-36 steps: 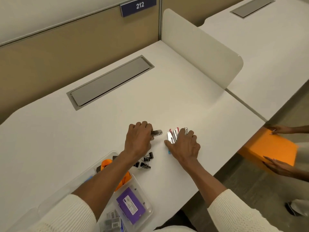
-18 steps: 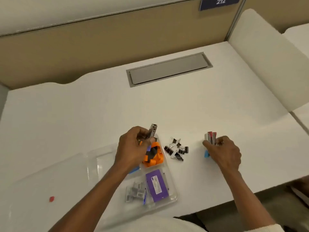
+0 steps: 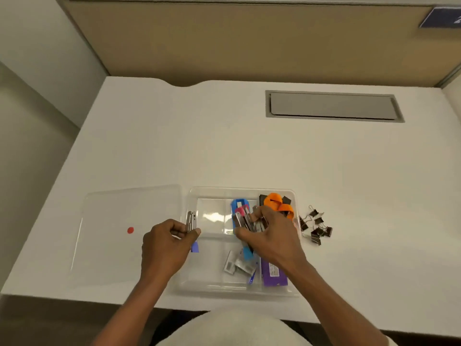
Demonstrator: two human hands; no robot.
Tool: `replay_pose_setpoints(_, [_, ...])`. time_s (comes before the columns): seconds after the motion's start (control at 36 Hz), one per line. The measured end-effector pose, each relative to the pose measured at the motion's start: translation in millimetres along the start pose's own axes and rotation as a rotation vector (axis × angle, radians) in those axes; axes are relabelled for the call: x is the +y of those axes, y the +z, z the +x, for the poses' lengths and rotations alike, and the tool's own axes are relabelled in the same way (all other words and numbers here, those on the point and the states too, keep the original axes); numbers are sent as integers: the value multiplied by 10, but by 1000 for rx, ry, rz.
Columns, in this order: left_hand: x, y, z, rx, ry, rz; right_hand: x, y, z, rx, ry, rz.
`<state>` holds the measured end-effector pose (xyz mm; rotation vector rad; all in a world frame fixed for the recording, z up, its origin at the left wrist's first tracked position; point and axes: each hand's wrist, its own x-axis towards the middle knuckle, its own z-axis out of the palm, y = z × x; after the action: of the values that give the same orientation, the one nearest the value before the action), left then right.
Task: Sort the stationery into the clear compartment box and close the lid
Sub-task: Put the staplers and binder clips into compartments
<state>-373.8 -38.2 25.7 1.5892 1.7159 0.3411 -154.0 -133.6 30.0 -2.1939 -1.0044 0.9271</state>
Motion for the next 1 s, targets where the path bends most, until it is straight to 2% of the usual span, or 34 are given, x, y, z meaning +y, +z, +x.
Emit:
replay_pose_setpoints(0.17, [-137,26,-78,-82,60,191,-249,563,-35,-96,-6,-80])
replay_pose_setpoints(0.31, [-260,171,-165,-159,234,517,-228,718,-126,-77,60,-38])
replay_pose_setpoints(0.47, [-320,383,-107,-299,307,683,-181,696,-209,-40,110,-45])
replay_pose_setpoints(0.61, [-310,357,36,-361,241,659,-165,673,-255,-10,130,-75])
replay_pose_setpoints(0.72, [-386,17,174,-129,280,703,-208,722,-300,-36,144,-88])
replay_pose_setpoints(0.78, [-399,-102,280,-45,259,622,-274,784,-322,-65,147,-98])
replay_pose_setpoints(0.89, [-398,-202,473,-162,162,377,-450,1007,-324,-107,125,-180])
replay_pose_setpoints(1.0, [-435,-165,560,-258,164,315,-575,1282,-319,-100,104,-370])
